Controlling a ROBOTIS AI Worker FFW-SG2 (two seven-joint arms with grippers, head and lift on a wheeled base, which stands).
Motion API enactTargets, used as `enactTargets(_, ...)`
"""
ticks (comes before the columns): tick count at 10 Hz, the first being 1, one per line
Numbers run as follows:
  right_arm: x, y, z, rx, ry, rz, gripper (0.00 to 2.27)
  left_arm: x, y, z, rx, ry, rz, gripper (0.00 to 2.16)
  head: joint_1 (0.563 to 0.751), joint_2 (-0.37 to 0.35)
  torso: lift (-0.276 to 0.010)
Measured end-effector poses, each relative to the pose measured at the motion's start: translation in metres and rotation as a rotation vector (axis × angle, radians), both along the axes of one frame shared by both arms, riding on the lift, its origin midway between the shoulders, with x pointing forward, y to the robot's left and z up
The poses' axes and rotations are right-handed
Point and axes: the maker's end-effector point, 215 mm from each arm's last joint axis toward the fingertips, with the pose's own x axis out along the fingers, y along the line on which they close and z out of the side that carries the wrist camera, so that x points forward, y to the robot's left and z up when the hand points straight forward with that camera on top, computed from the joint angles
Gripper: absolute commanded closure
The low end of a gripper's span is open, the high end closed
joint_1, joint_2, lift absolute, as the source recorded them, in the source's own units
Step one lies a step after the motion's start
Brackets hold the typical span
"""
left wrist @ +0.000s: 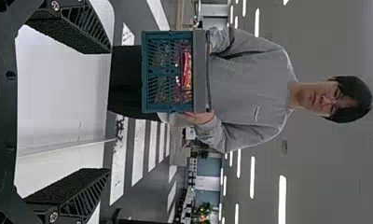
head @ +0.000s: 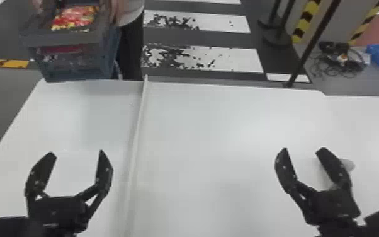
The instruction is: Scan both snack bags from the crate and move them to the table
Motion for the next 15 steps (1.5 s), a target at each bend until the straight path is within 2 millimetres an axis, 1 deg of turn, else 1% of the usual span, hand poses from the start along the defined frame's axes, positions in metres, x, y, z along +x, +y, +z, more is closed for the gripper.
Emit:
enactTargets(1, 0.000, 0.000, 0.000, 0.000, 0.000, 0.000, 0.12, 0.000, 0.001, -0.003, 0.002, 0.012, -0.001, 0.09, 0.695, -0.058, -0.087)
enactTargets(10, 0.002, -0.001, -0.003, -0.001, 0.004, -0.001, 0.12, 0.004, 0.005, -0.006, 0.004, 0.025, 0.004, 0.08, 0.695, -0.052, -0.087)
enactTargets(12, 0.004, -0.001, -0.005, 0.000, 0.006, -0.003, 0.12, 0.017, 0.008, -0.012, 0.009, 0.104, 0.010, 0.08, 0.695, -0.046, -0.087)
enactTargets(15, 0.008, -0.001, -0.005, -0.003, 0.007, -0.001, 0.12, 0.046, 0.013, 0.000, 0.006, 0.174, 0.021, 0.08, 0.695, -0.037, -0.087)
